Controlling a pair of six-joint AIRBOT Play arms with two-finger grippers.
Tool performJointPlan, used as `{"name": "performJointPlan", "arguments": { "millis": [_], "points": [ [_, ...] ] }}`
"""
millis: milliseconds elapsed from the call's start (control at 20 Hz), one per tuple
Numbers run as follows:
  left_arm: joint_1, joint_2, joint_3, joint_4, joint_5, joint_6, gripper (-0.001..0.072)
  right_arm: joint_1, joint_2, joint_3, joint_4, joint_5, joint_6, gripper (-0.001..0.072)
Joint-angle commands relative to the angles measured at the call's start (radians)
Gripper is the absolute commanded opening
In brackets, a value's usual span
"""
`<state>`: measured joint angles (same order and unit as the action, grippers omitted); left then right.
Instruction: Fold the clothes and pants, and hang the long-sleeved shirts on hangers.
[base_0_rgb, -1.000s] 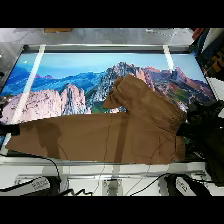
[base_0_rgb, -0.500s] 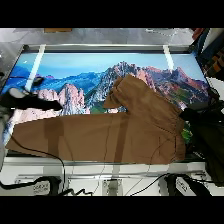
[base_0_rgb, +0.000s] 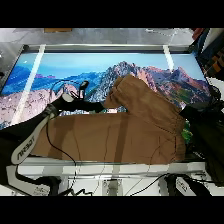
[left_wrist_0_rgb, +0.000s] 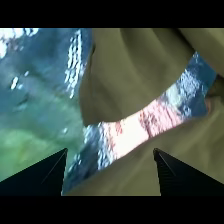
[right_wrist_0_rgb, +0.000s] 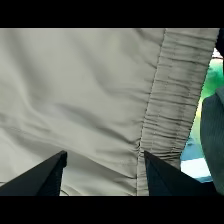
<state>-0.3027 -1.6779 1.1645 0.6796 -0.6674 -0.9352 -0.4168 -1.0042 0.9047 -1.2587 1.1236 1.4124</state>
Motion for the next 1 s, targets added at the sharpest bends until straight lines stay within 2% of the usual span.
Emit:
{"name": "performJointPlan", "arguments": {
  "millis": [0, 100, 250, 350, 500, 700, 800, 950],
  "points": [
    [-0.066, -0.070, 0.059, -0.015, 0.104, 0.001, 0.0620, 0.000, 0.000, 0.002, 0.002, -0.003, 0.000, 0.0536],
    [-0.069, -0.114, 0.115, -0.014, 0.103, 0.001, 0.0619, 0.000, 0.000, 0.001, 0.002, -0.002, 0.000, 0.0536],
    [-0.069, -0.166, 0.168, 0.000, 0.103, 0.000, 0.0514, 0.000, 0.000, 0.001, 0.003, 0.002, 0.000, 0.0536],
    [-0.071, -0.175, 0.173, 0.082, 0.100, 0.001, 0.0291, 0.000, 0.000, 0.001, 0.002, 0.003, 0.000, 0.0536],
    [-0.071, -0.173, 0.192, 0.179, 0.044, -0.001, 0.0018, 0.000, 0.000, 0.001, 0.003, 0.003, 0.000, 0.0536],
    [-0.056, -0.107, 0.266, 0.320, 0.008, 0.001, 0.0016, 0.000, 0.000, 0.001, 0.004, 0.010, 0.001, 0.0536],
    [-0.046, -0.040, 0.323, 0.511, 0.008, 0.001, 0.0016, 0.000, 0.000, 0.001, 0.004, 0.010, 0.001, 0.0536],
    [-0.026, 0.075, 0.395, 0.899, 0.019, 0.001, 0.0016, 0.000, 0.000, 0.001, 0.004, 0.010, 0.000, 0.0536]
  ]
}}
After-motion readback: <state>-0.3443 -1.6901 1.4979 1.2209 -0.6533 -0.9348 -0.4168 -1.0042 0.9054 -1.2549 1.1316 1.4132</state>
